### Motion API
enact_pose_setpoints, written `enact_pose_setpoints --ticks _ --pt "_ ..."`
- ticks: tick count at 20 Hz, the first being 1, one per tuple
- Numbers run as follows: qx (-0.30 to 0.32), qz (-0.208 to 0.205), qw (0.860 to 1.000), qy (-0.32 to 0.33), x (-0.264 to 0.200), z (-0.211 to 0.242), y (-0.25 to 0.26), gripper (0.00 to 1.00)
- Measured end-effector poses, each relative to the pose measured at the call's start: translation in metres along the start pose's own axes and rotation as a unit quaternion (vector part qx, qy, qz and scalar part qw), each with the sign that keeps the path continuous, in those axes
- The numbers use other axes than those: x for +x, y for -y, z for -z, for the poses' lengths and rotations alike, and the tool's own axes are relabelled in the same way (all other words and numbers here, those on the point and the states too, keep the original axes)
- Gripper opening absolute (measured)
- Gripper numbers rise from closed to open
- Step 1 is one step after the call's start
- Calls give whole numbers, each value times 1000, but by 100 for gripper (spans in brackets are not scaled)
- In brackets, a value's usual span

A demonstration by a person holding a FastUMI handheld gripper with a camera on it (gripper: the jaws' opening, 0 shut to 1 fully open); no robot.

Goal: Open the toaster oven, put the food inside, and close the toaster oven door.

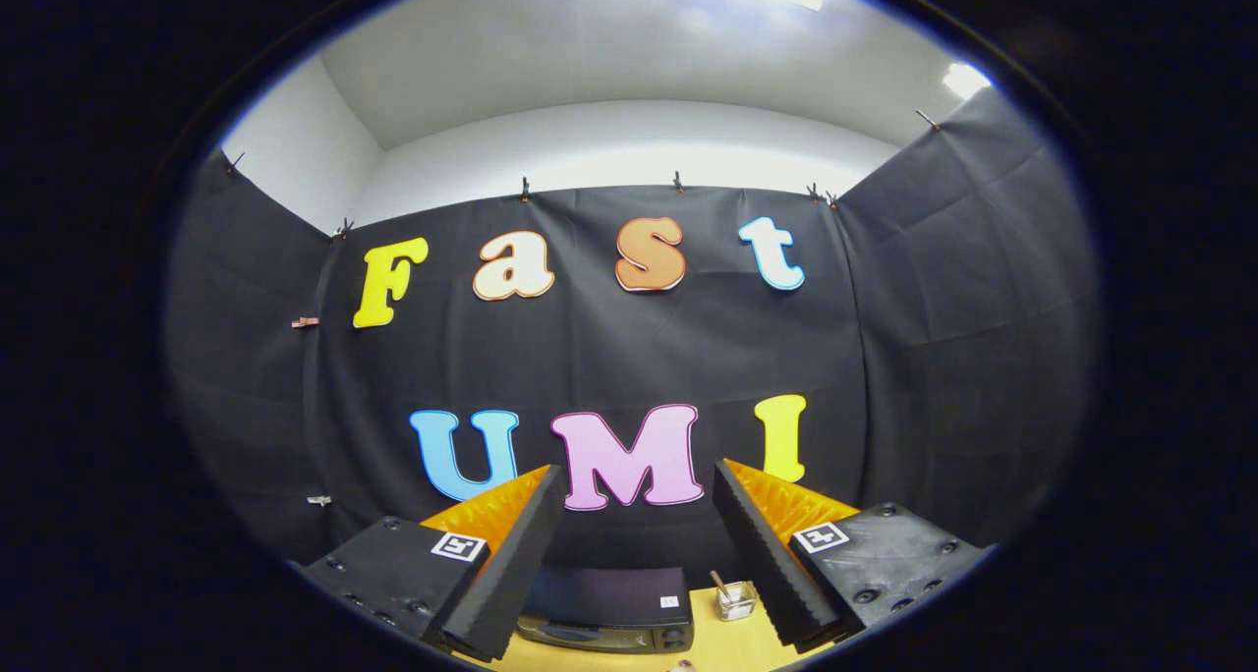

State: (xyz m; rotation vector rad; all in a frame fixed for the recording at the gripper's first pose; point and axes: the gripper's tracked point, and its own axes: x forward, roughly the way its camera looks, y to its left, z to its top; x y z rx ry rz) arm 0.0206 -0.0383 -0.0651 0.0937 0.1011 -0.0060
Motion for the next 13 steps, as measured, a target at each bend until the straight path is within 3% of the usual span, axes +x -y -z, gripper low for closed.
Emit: enact_pose_setpoints --ticks 13 --pt "-13 -22 999 22 -3 -14 -14 97"
